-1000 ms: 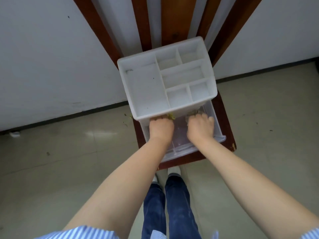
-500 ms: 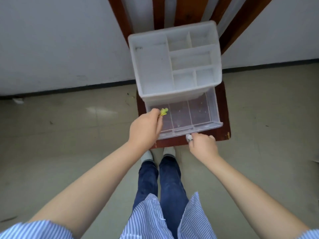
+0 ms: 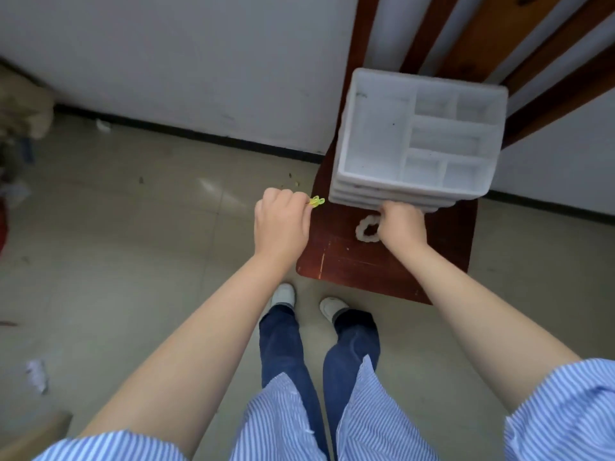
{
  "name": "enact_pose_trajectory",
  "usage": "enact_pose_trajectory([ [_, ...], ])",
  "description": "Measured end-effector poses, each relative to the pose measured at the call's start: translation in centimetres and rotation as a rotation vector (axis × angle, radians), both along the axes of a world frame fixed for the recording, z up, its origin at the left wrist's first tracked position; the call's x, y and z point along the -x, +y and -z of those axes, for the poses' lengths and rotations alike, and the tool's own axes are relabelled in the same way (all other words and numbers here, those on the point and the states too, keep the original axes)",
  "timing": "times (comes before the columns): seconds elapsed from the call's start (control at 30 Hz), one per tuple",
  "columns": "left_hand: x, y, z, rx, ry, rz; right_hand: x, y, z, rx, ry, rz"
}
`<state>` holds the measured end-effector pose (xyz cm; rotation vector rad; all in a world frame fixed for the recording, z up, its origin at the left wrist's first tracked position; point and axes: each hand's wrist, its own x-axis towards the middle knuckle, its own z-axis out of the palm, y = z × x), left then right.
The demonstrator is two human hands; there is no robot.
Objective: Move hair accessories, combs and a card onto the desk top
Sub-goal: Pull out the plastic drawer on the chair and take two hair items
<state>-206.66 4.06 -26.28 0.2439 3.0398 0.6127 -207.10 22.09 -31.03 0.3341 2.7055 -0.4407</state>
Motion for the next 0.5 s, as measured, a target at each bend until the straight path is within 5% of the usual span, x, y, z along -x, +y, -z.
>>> enact_pose_trajectory([
  [0.23,-6.9,-0.7,4.3,0.056,-0.258,-0.230,-6.2,1.1,4.1,-0.019,-0.265,-0.044],
  [0.5,-10.2,-1.1,13.9,-0.007,-0.368,-0.337,-5.1,-0.7,14.4,-0.206,-0.089,-0.250],
])
